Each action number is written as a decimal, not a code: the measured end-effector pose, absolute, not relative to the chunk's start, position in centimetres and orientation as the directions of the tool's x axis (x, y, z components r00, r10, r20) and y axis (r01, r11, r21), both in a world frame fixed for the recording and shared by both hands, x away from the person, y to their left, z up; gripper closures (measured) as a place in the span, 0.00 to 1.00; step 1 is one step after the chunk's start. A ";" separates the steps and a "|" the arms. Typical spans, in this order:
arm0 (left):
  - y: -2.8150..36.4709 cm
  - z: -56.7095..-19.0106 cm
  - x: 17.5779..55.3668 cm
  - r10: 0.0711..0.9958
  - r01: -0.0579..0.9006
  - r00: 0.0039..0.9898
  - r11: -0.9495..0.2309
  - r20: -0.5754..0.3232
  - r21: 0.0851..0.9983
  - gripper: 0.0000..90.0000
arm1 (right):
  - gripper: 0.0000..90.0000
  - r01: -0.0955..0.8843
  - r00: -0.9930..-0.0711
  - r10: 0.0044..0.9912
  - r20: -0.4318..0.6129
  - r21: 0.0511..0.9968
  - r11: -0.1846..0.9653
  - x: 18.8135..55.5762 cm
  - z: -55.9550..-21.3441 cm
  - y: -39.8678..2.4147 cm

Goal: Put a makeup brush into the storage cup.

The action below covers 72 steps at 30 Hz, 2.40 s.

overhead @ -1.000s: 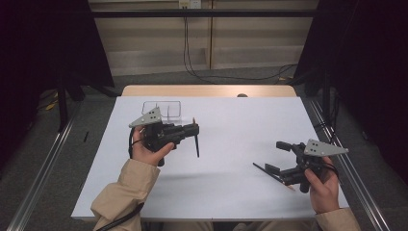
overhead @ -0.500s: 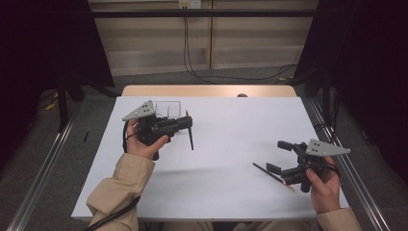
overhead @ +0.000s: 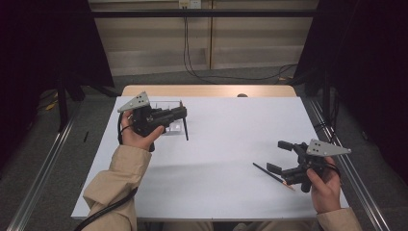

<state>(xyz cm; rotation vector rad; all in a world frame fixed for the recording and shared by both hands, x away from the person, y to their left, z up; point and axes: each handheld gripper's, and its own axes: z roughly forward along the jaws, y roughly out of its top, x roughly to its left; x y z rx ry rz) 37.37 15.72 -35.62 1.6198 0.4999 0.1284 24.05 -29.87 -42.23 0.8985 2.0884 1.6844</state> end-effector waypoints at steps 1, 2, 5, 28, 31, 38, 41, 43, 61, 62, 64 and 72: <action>15.8 -35.6 37.4 0.395 0.239 0.895 -0.032 -0.208 0.970 0.93 | 0.05 0.274 -0.756 0.639 0.143 0.955 0.111 24.1 -42.2 -29.9; 15.8 -35.5 37.5 0.401 0.239 0.893 -0.034 -0.206 0.970 0.93 | 0.05 0.277 -0.757 0.638 0.145 0.954 0.112 24.0 -42.2 -29.9; 15.9 -35.4 37.7 0.415 0.239 0.887 -0.032 -0.205 0.970 0.93 | 0.05 0.275 -0.758 0.637 0.143 0.955 0.113 24.0 -42.2 -29.8; 16.4 -34.5 39.5 0.488 0.242 0.850 -0.026 -0.199 0.970 0.93 | 0.05 0.274 -0.760 0.634 0.146 0.956 0.109 24.0 -42.2 -29.9; 16.5 -34.4 39.7 0.496 0.243 0.844 -0.018 -0.202 0.970 0.93 | 0.05 0.271 -0.758 0.635 0.148 0.957 0.100 24.0 -42.2 -30.0; 16.7 -34.2 40.2 0.520 0.238 0.833 -0.025 -0.191 0.971 0.93 | 0.05 0.269 -0.758 0.635 0.145 0.958 0.103 24.0 -42.2 -30.0; 16.7 -34.2 40.4 0.525 0.236 0.830 -0.027 -0.187 0.971 0.93 | 0.05 0.268 -0.759 0.635 0.142 0.958 0.105 24.0 -42.2 -29.9; 16.7 -34.1 40.5 0.535 0.237 0.824 -0.027 -0.186 0.971 0.93 | 0.05 0.267 -0.759 0.636 0.141 0.958 0.106 24.0 -42.2 -29.9; 16.6 -34.0 42.3 0.570 0.244 0.799 -0.012 -0.194 0.970 0.93 | 0.04 0.266 -0.761 0.633 0.142 0.958 0.106 24.0 -42.2 -29.9; 16.6 -34.0 42.4 0.571 0.241 0.799 -0.016 -0.189 0.970 0.93 | 0.04 0.264 -0.762 0.632 0.142 0.959 0.103 24.1 -42.2 -29.9; 16.6 -34.0 42.5 0.573 0.238 0.798 -0.016 -0.186 0.971 0.93 | 0.04 0.264 -0.762 0.632 0.141 0.959 0.104 24.1 -42.2 -30.0; 16.9 -34.1 43.2 0.588 0.239 0.787 -0.013 -0.185 0.971 0.93 | 0.04 0.264 -0.760 0.634 0.144 0.959 0.099 24.0 -42.2 -30.2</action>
